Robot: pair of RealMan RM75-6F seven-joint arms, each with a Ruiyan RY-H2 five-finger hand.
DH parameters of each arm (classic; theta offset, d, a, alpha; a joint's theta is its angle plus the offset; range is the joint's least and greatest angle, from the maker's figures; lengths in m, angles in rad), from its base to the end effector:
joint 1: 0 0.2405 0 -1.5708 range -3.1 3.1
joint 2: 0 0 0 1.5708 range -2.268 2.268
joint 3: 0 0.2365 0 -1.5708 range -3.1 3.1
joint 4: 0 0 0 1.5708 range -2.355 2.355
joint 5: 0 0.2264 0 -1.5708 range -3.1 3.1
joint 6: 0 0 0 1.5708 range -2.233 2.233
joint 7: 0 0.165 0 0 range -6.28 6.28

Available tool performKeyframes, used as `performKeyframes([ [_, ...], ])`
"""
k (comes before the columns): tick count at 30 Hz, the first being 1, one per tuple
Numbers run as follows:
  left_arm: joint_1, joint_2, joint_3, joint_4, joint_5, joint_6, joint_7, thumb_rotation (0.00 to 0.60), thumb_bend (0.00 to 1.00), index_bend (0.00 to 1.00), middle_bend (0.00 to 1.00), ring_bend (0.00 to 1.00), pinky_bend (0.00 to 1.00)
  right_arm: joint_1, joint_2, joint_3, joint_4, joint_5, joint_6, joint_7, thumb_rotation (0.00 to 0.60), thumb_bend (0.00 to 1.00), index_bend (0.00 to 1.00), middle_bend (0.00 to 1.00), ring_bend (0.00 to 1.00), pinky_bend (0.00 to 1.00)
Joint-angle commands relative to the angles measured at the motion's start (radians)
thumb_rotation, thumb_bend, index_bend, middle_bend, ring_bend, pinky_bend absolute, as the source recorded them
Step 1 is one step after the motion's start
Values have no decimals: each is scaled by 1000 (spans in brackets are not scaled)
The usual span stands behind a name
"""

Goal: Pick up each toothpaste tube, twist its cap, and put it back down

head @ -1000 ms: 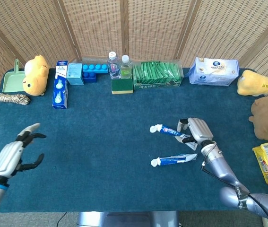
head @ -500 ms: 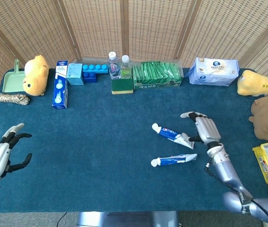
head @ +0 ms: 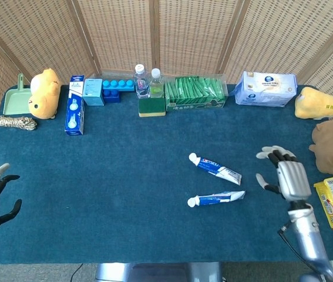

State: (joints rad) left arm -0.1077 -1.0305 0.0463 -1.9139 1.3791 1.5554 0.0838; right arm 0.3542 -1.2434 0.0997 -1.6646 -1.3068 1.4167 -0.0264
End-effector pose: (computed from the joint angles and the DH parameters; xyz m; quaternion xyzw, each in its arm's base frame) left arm -0.2643 0.1808 0.1376 -0.5470 -0.4573 -0.3896 0.5830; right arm -0.2353 -0.2810 0.0975 0.5735 -0.4129 0.4664 0.5320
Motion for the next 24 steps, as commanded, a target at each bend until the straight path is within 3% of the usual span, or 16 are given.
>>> performKeyframes([
  [1,35,-34,5,50,52,53,5,600,349,251,116,35,144,-57,-3,-34,5,-46,71,-58,600,326,363,285,169,204],
  [9,90,-75,28,102,90,84,40,600,348,240,111,34,129,-161,-19,-82,2,-92,167,-96,600,327,382,286,169,200],
  [24,132,-66,32,55,132,91,99,600,347,233,99,28,122,-221,-1,-76,15,-147,193,-82,600,327,394,289,169,197],
])
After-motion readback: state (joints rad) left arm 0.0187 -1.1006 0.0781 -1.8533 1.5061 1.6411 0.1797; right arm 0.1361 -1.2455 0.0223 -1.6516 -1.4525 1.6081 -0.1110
